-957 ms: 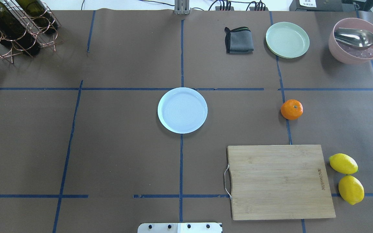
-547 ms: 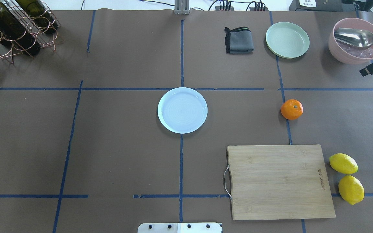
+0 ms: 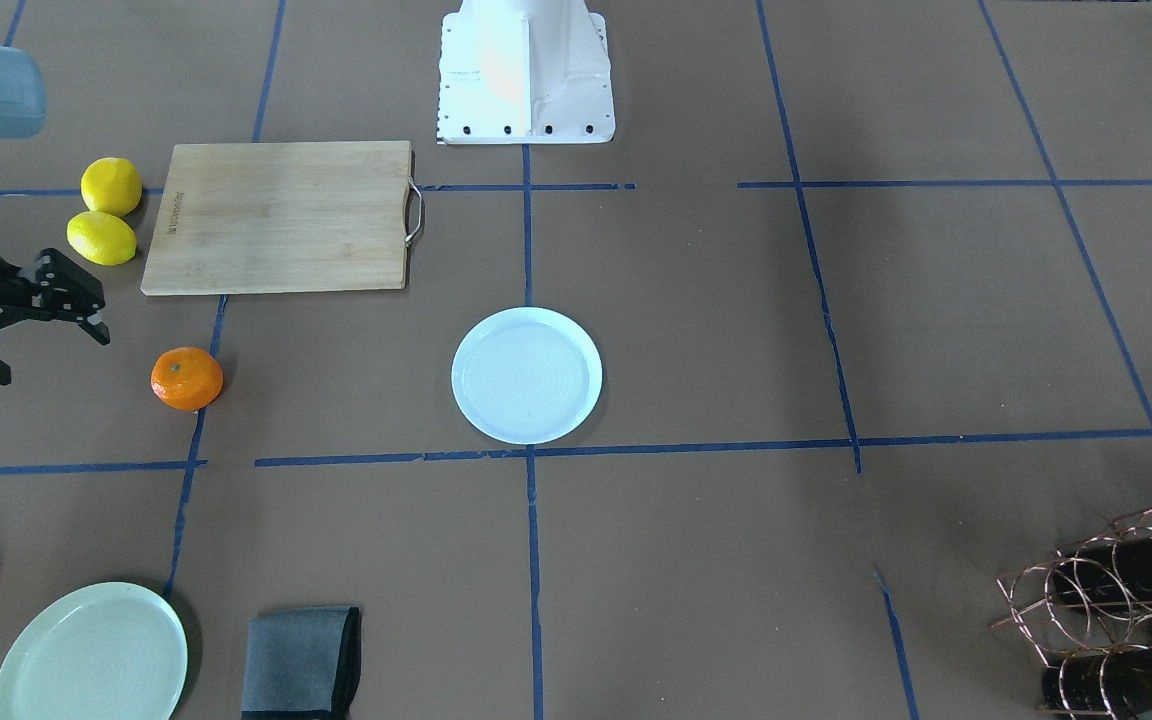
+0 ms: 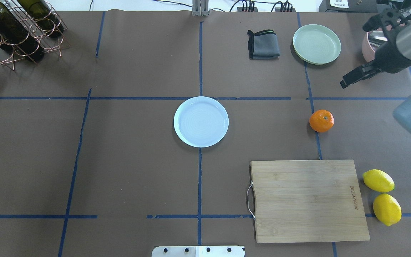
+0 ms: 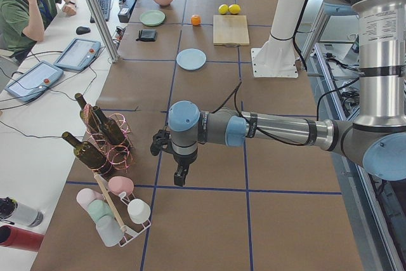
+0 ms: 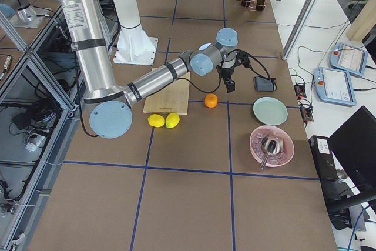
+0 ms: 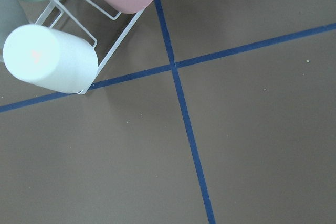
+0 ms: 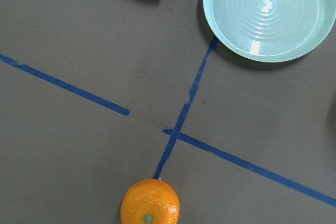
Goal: Pick orange to plate
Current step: 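Move the right gripper over the orange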
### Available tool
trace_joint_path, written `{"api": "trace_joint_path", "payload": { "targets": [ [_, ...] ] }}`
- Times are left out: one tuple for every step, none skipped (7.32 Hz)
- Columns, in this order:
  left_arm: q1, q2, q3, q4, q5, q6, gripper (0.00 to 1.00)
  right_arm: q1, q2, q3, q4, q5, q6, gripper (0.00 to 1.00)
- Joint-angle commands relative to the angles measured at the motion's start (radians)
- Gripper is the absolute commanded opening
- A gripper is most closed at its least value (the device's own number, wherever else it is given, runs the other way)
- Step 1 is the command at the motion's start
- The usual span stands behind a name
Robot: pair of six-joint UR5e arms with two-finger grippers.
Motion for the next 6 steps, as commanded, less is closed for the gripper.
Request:
{"api": "trace_joint_path", "payload": {
  "targets": [
    [-0.001, 0.006, 0.0, 0.001, -0.001, 0.001, 1.0, -0.134, 0.018, -0.006, 0.001, -0.151, 0.131, 1.0],
    [-0.003, 0.008, 0.0, 0.001, -0.003, 0.001, 1.0, -0.159, -0.001, -0.01, 0.042, -0.165, 0.154, 1.0],
    [-0.003, 0.008, 0.0, 0.001, -0.003, 0.001, 1.0, -0.179, -0.019, -0.041, 0.11, -0.184, 0.171, 1.0],
    [-0.003, 0.008, 0.0, 0.001, -0.003, 0.001, 1.0, -0.199, -0.019, -0.085, 0.169, -0.196, 0.2, 1.0],
    [-0.001, 0.008, 0.001, 0.001, -0.003, 0.001, 1.0, -0.21, -0.019, -0.121, 0.209, -0.216, 0.204, 1.0],
    [-0.001, 0.008, 0.001, -0.001, -0.003, 0.001, 1.0, -0.211, -0.027, -0.127, 0.212, -0.216, 0.204, 1.0]
  ]
}}
